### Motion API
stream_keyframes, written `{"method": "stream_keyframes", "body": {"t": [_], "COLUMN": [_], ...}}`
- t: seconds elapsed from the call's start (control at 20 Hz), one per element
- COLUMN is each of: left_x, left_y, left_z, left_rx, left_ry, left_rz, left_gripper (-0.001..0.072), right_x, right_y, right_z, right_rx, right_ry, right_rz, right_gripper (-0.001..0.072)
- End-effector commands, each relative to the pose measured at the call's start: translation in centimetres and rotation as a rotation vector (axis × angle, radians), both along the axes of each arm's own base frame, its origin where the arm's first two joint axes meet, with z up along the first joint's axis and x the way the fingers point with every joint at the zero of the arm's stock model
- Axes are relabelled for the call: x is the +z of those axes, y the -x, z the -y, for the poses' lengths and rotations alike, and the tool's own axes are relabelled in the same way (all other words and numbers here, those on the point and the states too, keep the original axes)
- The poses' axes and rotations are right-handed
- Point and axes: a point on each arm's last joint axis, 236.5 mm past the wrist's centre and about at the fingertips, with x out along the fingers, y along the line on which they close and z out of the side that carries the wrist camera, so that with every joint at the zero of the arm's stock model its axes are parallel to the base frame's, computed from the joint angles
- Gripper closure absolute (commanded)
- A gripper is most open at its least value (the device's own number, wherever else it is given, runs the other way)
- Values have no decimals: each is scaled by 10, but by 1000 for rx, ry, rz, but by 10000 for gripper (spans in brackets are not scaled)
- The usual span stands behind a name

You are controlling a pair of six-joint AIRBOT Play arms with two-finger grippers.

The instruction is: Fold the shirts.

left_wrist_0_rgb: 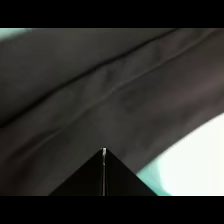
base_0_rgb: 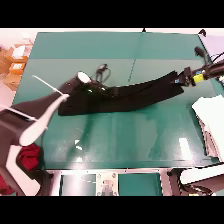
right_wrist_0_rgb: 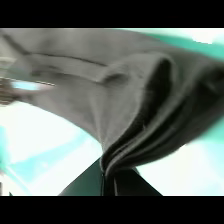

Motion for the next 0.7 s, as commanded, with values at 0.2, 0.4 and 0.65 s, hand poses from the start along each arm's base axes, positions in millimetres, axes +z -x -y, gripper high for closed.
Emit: {"method": "stream_keyframes", "body": {"t": [0.2, 0.4, 0.65], "left_x": [-31, -14, 38], "left_y": [14, 20, 5], "left_z": [93, 92, -2], "left_rx": [-3, -66, -191], "left_ry": [82, 103, -2], "left_rz": [-39, -61, -165], "left_gripper": [689, 689, 690], "right_x": [96, 96, 115], "right_y": [31, 31, 35], "right_z": [-46, -47, -86], "right_rx": [113, 111, 159], "right_ry": [-84, -86, -193], "right_rz": [173, 165, 162], "right_gripper": [695, 695, 695]}}
